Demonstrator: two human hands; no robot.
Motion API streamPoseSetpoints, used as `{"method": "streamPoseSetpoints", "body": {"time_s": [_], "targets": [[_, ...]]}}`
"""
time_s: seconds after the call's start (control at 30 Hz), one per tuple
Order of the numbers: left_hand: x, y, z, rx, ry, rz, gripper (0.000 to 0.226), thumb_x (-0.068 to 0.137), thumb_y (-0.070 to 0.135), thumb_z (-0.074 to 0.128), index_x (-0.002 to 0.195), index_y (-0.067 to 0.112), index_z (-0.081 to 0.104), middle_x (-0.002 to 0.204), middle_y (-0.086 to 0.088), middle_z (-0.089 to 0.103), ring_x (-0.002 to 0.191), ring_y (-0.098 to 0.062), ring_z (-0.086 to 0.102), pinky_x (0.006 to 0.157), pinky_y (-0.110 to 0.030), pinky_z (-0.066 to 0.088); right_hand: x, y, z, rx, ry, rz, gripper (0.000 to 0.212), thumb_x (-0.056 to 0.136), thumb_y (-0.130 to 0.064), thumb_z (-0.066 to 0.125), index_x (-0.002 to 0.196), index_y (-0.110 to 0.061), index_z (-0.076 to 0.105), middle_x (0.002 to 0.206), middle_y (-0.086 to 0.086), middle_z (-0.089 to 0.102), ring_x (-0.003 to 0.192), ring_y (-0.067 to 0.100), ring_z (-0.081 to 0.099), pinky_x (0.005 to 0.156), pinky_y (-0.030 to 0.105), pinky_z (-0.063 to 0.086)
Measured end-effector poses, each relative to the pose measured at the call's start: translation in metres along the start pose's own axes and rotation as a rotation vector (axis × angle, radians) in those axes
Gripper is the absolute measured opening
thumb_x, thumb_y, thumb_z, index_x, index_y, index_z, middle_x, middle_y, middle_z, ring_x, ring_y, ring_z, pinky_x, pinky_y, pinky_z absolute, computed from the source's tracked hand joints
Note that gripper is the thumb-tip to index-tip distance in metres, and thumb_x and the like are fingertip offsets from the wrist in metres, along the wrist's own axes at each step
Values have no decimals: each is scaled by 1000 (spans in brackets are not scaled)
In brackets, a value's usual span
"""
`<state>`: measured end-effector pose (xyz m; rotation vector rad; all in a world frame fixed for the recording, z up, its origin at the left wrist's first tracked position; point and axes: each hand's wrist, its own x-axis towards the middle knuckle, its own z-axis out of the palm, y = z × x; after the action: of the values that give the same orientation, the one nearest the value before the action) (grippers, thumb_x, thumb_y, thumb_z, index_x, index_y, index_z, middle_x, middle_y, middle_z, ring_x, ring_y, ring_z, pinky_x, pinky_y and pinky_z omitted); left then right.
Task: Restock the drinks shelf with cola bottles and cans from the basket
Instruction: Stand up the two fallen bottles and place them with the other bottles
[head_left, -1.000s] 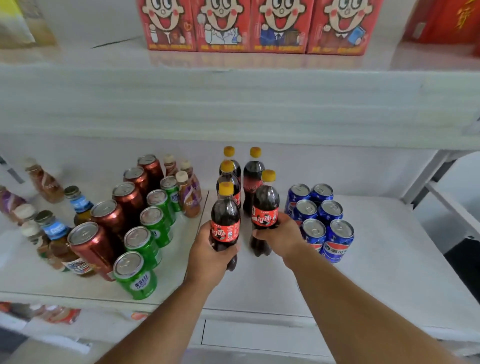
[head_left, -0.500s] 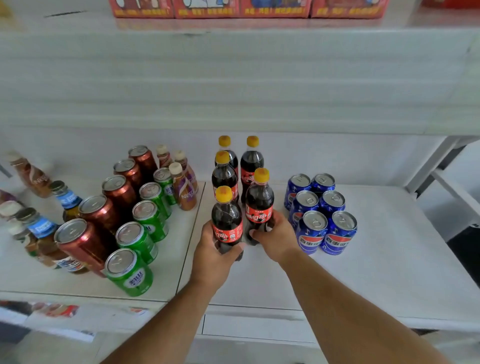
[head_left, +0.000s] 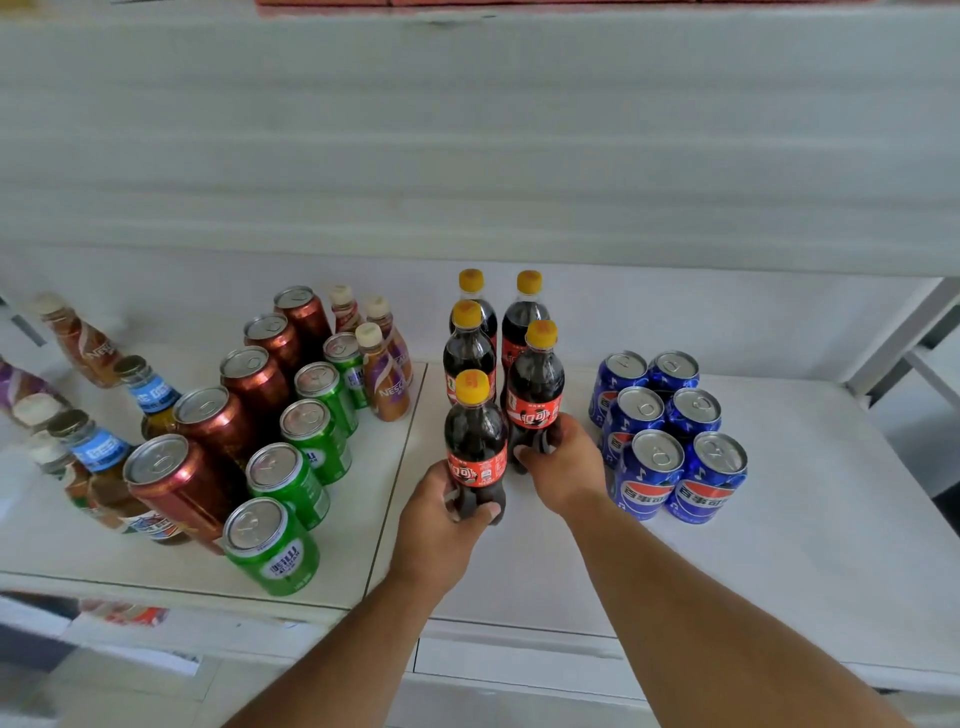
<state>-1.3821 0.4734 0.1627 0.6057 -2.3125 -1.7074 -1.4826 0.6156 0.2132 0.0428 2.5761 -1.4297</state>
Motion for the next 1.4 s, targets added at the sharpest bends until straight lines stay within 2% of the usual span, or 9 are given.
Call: {"method": "streamPoseSetpoints", "body": {"time_s": [0.13,0.23,0.33,0.53,0.73,0.97,1.13,1.23,1.4], "targets": [[-1,0,0,14,-10,22,56,80,14,86,110,51,56,113,20,71,108,4,67,95,-26,56,11,-6,3,4,-7,5,43,91,-17,76,131,-19,62,120,1,74,112,27,69,86,33,53],[-3,1,-1,37,-16,29,56,81,15,86,110,52,55,113,23,69,110,7,64,91,-17,52,13,-8,5,15,-12,12,45,93,-15,74,135,-18,59,125,2,73,116,27,67,90,35,52],[-3,1,-2,20,-12,23,57,79,20,86,111,57,56,116,23,70,114,0,66,97,-26,55,14,-9,6,18,-11,11,47,94,-14,73,138,-18,58,129,2,71,119,27,66,95,38,53],[-5,5,-1,-1,-19,24,58,66,49,79,112,73,52,123,18,71,119,-7,66,103,-42,57,17,-11,9,39,-12,17,51,95,-15,73,143,-19,56,135,2,69,123,27,65,101,40,53],[-4,2,-1,-3,-20,27,60,78,24,86,112,63,56,119,23,70,117,-4,66,104,-42,57,16,-11,11,51,-14,17,49,94,-16,73,141,-19,57,131,1,70,119,27,67,100,45,56],[-3,-1,0,0,-20,7,59,81,20,86,114,58,55,117,29,67,119,-7,66,103,-34,55,19,-11,12,60,-22,24,51,96,-15,71,143,-20,54,134,2,69,121,28,66,102,45,56],[-2,-7,-2,-4,-72,-15,61,85,12,82,133,40,55,127,18,68,123,-5,63,100,-23,51,8,-6,8,11,16,52,70,96,-26,72,157,-16,39,152,8,55,137,31,55,107,44,50],[-3,-5,-6,-16,-98,-15,55,89,4,76,121,44,57,122,23,67,115,10,63,95,-16,50,-21,6,7,43,82,25,55,97,-28,70,147,-15,50,140,4,64,124,21,62,99,36,52],[-2,-2,-6,-55,-88,-40,48,89,12,79,126,36,60,124,15,70,110,12,61,100,-23,49,-58,30,24,77,-139,0,32,93,-16,63,123,-24,72,118,-12,76,109,11,71,90,27,53]]}}
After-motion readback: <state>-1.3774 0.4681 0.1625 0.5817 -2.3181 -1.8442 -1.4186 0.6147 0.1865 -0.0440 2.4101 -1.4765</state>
